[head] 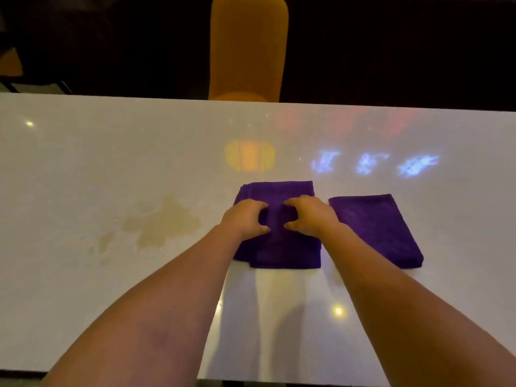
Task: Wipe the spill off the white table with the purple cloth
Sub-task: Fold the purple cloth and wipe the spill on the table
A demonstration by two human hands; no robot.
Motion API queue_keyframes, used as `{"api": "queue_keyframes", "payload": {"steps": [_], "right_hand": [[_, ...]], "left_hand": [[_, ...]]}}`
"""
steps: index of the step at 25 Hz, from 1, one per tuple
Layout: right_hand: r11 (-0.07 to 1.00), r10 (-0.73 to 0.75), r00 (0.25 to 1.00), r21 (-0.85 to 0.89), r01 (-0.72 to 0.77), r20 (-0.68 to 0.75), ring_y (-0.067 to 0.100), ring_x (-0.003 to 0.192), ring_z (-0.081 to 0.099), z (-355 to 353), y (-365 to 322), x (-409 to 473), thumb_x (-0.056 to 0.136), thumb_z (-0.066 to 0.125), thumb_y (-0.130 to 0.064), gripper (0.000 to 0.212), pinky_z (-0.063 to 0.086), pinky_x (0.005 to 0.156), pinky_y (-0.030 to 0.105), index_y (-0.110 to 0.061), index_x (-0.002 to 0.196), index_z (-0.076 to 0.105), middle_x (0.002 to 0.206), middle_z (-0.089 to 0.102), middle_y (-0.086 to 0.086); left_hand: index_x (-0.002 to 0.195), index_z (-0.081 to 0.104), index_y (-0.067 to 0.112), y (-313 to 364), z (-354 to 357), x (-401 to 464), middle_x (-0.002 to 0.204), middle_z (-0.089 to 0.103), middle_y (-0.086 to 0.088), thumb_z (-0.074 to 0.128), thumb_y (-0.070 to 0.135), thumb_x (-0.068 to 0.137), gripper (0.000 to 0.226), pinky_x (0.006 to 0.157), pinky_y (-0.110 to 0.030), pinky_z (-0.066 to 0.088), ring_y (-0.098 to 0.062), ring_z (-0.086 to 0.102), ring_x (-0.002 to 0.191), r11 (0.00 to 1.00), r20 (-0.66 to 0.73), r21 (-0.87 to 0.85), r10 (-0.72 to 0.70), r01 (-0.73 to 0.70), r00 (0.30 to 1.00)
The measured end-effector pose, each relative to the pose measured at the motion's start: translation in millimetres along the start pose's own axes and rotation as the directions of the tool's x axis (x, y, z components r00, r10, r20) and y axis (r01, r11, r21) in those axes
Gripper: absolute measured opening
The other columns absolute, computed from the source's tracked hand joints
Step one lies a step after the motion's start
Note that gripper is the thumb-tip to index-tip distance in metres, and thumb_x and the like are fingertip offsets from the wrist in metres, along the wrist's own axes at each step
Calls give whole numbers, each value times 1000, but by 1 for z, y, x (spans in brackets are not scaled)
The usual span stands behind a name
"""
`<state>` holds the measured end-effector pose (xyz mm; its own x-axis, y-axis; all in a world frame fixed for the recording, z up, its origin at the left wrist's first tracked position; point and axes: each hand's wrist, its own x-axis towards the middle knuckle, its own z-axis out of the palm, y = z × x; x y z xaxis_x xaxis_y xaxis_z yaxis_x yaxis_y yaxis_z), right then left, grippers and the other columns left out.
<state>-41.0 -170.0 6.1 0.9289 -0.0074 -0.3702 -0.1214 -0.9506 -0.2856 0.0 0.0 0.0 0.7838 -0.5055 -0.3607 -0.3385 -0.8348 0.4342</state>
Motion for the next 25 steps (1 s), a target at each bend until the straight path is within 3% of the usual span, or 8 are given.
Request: {"api": "queue_keyframes", "payload": {"steps": [4,7,12,16,19,25], "right_hand": [[999,35,983,21,-31,-181,30,115,44,21,-7,-4,84,63,-23,44,47,85,41,-16,126,51,123,55,9],[994,56,975,105,-33,-217,31,108,50,27,-8,-9,83,60,-13,30,48,80,41,-14,114,60,115,61,10],[946,89,988,322,-43,-127,27,96,61,20,-6,-20,81,63,-8,20,51,84,34,-9,101,68,105,69,11],[942,65,993,334,-28,-98,22,87,61,-7,-12,-25,79,67,-8,19,47,75,25,-9,97,70,101,69,11],[945,23,994,328,13,-106,18,81,58,-39,-24,-30,78,68,-9,18,48,74,25,-8,96,71,100,70,11],[934,-65,975,332,134,-213,19,81,57,-93,-58,-40,80,66,-6,18,48,74,26,-8,98,70,98,67,9]], "left_hand": [[129,49,13,-3,19,-3,131,55,-9,64,15,81,51,99,-38,43,-28,51,119,999,-167,-25,-40,36,985],[111,59,13,-2,28,-9,112,65,-8,61,9,79,32,84,-37,49,-27,59,102,992,-235,-98,-97,75,967],[89,66,13,-4,14,-17,99,68,-6,63,3,75,17,80,-33,51,-22,62,91,953,-113,-259,-193,159,975],[82,69,11,-1,-18,-24,85,65,-5,71,4,71,14,69,-25,46,-16,57,76,927,-63,-340,-194,162,979],[82,70,11,7,-51,-37,79,63,-1,72,5,70,14,60,-19,44,-13,56,72,922,-84,-365,-175,133,981],[81,68,12,12,-113,-68,77,62,-2,73,7,71,12,66,-26,48,-18,57,74,931,-184,-362,-124,50,975]]}}
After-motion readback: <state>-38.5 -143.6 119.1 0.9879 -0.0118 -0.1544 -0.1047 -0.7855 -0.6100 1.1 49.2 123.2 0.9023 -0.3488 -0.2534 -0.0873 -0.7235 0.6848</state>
